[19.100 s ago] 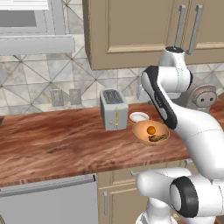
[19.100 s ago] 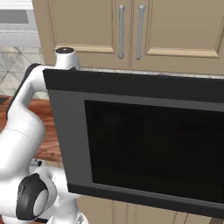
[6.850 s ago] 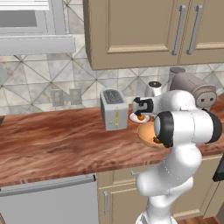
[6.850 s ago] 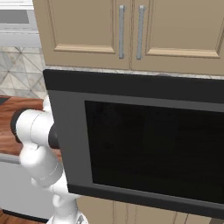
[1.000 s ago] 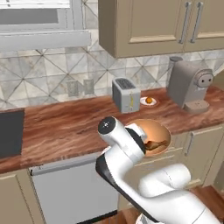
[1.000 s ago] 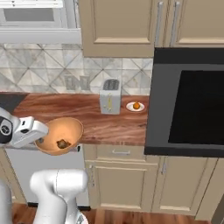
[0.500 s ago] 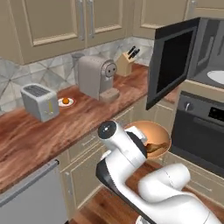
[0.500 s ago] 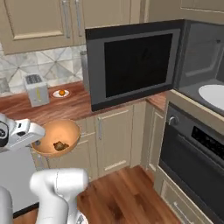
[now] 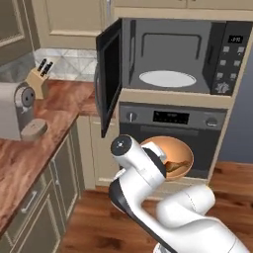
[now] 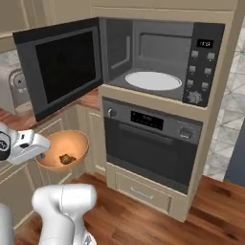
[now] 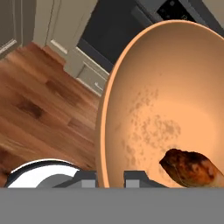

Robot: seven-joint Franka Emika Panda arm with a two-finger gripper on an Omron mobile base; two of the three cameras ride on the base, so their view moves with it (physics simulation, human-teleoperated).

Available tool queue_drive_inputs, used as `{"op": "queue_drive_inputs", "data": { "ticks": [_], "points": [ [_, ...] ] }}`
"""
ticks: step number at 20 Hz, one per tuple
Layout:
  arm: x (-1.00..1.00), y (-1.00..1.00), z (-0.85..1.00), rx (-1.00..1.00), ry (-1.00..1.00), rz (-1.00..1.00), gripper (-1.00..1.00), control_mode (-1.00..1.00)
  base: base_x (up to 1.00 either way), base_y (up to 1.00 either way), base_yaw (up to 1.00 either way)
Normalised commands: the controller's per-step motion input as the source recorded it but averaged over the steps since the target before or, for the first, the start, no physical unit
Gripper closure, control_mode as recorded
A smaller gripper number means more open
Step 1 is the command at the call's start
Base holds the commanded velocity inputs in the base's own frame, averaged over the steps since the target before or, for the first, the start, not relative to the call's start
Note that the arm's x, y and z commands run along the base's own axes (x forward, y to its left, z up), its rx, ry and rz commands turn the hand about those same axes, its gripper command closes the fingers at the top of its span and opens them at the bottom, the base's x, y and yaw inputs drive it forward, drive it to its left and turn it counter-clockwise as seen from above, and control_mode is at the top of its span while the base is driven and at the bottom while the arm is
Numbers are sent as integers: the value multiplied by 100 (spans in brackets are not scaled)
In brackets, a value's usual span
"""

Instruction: Remove the tangerine from the bowl and place it on the small plate. Then place the bowl with only the chicken drumstick in the microwave, close the door, and press the start button to microwave the chicken drumstick.

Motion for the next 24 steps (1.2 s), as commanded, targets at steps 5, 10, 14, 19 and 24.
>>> {"op": "queue_drive_inputs", "data": {
  "ticks": [5,10,14,19,24],
  "points": [
    [0,0,0,0,0,0,100,100,0,-8,-68],
    [0,0,0,0,0,0,100,100,15,-6,-50],
    [0,0,0,0,0,0,100,100,42,12,-15],
    [0,0,0,0,0,0,100,100,63,19,0],
    [0,0,0,0,0,0,100,100,68,18,0]
  ]
}}
